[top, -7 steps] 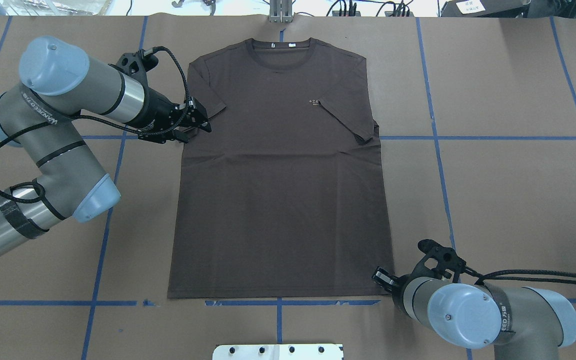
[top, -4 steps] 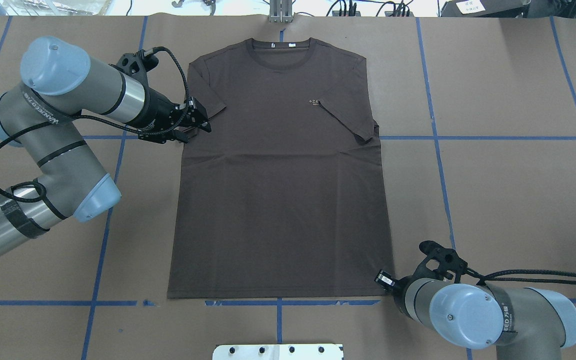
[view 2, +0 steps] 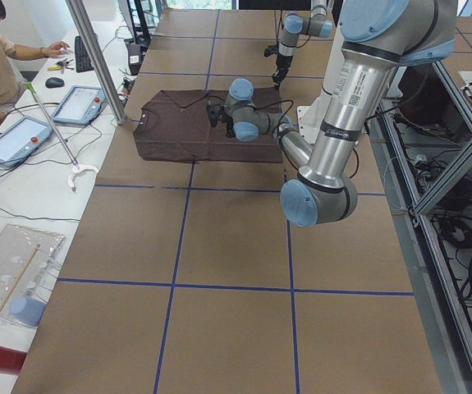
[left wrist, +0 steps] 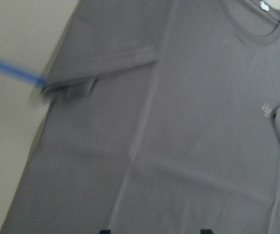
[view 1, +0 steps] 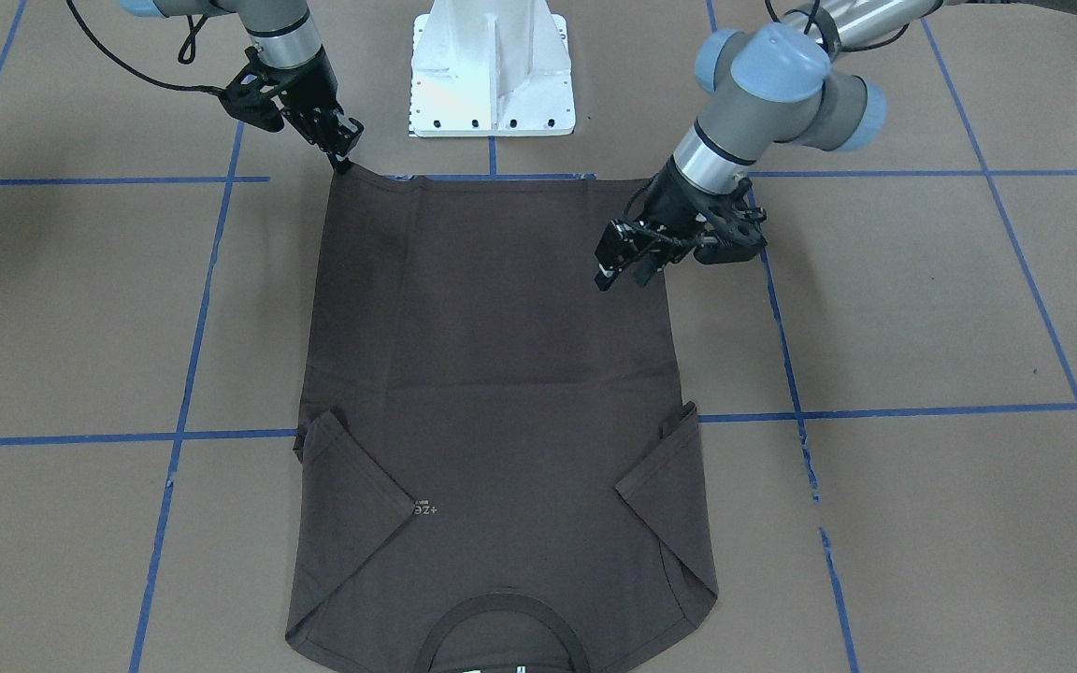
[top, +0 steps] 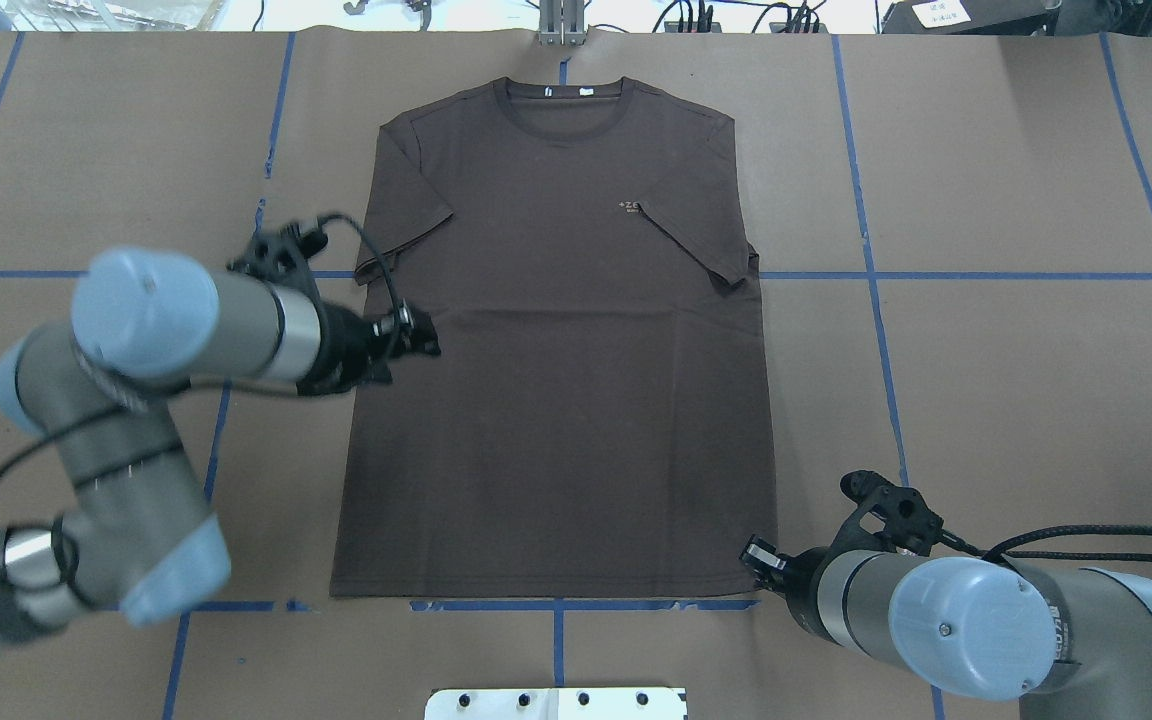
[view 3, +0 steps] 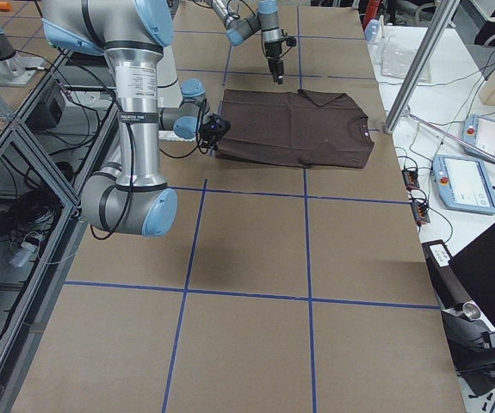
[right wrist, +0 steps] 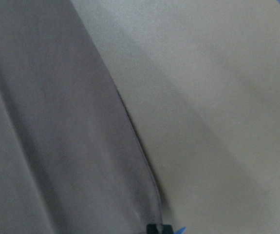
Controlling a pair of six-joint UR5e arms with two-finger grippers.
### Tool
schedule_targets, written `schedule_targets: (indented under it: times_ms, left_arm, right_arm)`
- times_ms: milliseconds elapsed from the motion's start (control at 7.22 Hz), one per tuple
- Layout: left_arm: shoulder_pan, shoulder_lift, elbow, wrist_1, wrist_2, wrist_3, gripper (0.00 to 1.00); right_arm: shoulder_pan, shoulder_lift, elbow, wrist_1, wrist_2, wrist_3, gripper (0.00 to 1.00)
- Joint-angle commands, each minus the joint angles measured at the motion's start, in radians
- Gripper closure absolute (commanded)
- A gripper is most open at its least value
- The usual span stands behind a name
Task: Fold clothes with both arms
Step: 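Move both grippers to the shirt hem corners nearest the robot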
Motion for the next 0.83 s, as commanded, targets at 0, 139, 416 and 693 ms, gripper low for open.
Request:
schedule_targets:
  times_ms: [0, 139, 416, 693]
  left_arm:
    - [0.25, 0.061, -0.093, 0.212, 0.241, -0.117, 0.33]
    - [0.277, 0.1, -0.125, 0.265, 0.242, -0.143, 0.33]
    - [0.308, 0.165, -0.193, 0.32, 0.239, -0.161, 0.37]
    - [0.317, 0.159, -0.209, 0.377, 0.194, -0.166, 0.38]
  right_arm:
    - [0.006, 0.003, 0.008, 0.0, 0.008, 0.0, 1.0]
    - [0.004, 0.005, 0.008, 0.0, 0.008, -0.002, 1.0]
    - [0.003, 0.008, 0.005, 0.0, 0.008, -0.002, 1.0]
    - [0.003, 0.011, 0.006, 0.0, 0.008, -0.002, 1.0]
